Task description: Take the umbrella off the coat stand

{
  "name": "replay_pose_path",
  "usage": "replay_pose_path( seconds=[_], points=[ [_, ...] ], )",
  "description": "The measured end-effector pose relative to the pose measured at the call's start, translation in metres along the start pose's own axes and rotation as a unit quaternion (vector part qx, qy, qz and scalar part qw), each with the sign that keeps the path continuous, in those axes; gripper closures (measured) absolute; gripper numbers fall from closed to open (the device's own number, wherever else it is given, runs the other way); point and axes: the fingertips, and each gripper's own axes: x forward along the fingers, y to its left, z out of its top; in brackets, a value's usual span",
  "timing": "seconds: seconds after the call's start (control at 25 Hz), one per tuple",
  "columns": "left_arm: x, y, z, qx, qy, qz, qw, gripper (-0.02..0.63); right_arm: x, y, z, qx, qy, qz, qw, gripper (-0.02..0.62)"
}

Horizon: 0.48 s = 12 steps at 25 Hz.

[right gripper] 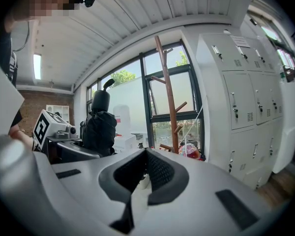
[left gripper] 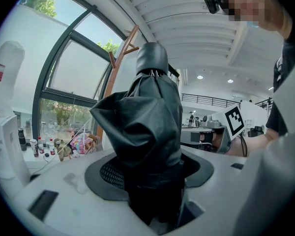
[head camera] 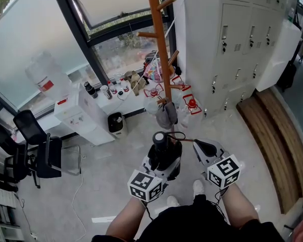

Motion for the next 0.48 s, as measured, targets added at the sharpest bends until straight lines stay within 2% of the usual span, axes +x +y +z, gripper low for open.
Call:
replay_pose_path(
  seconds=[0.48],
  points=[
    [-0.0073, -0.0021, 0.0009, 0.003, 0.0, 0.005, 1.0, 0.337, -0.0024, 0.0059, 0.0008, -0.001, -0.001, 0.005, 1.0, 0.541]
  ],
)
